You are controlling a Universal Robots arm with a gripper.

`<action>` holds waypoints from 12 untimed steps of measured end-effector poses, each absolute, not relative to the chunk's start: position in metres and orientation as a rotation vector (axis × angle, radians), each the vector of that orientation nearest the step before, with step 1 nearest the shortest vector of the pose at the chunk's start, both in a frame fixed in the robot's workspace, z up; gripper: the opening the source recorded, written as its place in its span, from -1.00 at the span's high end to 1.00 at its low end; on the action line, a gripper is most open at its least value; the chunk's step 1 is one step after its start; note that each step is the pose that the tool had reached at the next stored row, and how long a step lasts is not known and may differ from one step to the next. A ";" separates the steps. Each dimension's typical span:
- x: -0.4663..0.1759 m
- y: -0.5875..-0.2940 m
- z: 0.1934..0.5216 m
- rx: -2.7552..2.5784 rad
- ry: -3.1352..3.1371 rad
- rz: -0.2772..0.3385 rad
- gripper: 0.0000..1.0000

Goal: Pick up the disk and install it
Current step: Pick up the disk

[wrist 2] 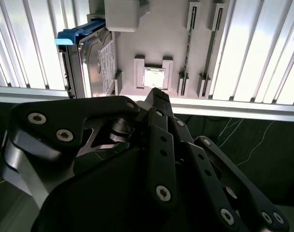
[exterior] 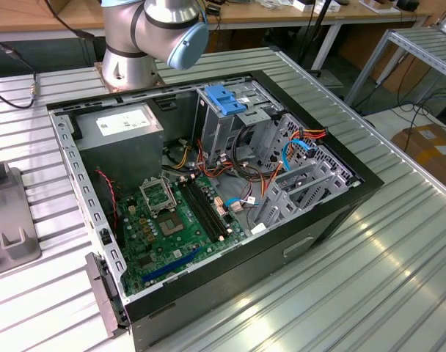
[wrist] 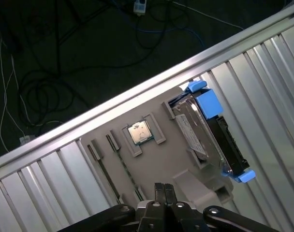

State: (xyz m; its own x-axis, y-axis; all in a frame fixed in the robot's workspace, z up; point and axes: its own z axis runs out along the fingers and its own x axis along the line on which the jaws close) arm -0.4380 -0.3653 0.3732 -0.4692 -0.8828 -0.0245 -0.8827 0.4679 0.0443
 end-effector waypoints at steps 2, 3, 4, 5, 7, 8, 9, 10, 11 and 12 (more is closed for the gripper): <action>-0.438 -0.365 0.373 1.636 -2.678 -0.079 0.80; -0.438 -0.365 0.373 1.647 -2.671 -0.079 0.80; -0.438 -0.365 0.373 1.653 -2.667 -0.079 0.80; -0.438 -0.365 0.373 1.661 -2.662 -0.079 0.80; -0.438 -0.365 0.373 1.681 -2.649 -0.079 0.80; -0.438 -0.365 0.373 1.687 -2.645 -0.079 0.80; -0.438 -0.365 0.373 1.693 -2.641 -0.079 0.80; -0.438 -0.365 0.373 1.699 -2.637 -0.079 0.80; -0.438 -0.365 0.373 1.705 -2.633 -0.079 0.80; -0.438 -0.365 0.373 1.711 -2.629 -0.079 0.80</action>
State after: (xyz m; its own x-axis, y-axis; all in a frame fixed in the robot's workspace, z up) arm -0.4380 -0.3653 0.3733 -0.4052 -0.9139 -0.0245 -0.9137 0.4039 0.0444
